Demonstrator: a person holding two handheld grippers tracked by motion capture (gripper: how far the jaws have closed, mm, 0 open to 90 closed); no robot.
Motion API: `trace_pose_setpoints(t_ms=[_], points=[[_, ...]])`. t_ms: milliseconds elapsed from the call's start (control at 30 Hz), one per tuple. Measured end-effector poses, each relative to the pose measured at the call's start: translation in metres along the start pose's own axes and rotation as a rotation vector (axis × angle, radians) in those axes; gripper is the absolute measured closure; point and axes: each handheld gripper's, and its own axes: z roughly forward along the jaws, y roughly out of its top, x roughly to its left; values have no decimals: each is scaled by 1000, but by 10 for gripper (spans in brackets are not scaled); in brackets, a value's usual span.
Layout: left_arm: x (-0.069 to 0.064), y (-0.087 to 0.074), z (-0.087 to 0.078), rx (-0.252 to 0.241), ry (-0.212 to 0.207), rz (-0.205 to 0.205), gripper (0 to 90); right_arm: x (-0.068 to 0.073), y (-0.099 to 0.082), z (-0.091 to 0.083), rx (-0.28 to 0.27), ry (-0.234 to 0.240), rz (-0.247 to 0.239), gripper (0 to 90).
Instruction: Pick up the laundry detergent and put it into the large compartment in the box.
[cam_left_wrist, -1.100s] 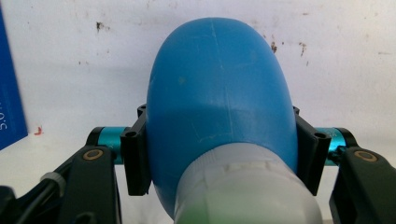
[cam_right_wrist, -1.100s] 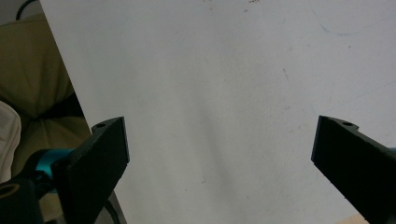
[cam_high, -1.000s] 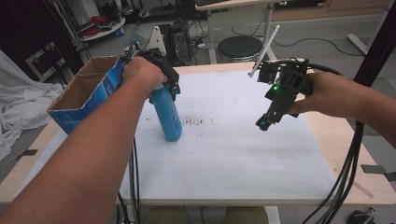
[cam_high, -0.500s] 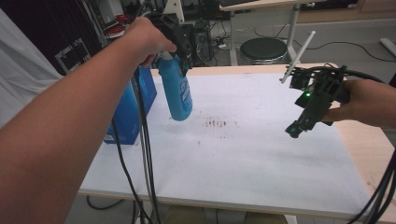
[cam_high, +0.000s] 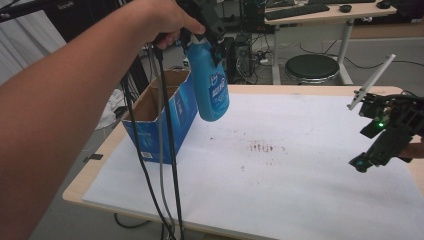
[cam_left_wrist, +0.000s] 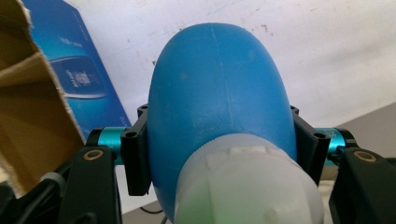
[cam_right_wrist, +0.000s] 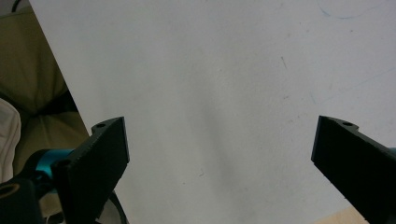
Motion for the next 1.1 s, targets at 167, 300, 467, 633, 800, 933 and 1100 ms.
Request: trace_pose_setpoints(t_ms=[167, 300, 467, 633, 800, 933, 1100], points=[[10, -5, -22, -6, -10, 75, 373, -1, 1, 0, 11, -3, 5, 32], [15, -8, -36, -19, -11, 104, 373, -2, 3, 1, 13, -4, 11, 32], [35, -16, -49, -25, -19, 171, 375, -1, 5, 2, 16, -7, 14, 32], [52, -23, -59, -32, -12, 209, 375, -2, 5, 2, 16, -10, 20, 32], [68, -28, -69, -49, 6, 240, 375, -4, 5, 2, 12, -11, 33, 31], [82, -32, -74, -48, 3, 251, 375, -5, 6, 3, 12, -13, 40, 31], [93, -36, -74, -44, 14, 300, 375, -7, 7, 5, 17, -14, 33, 32]])
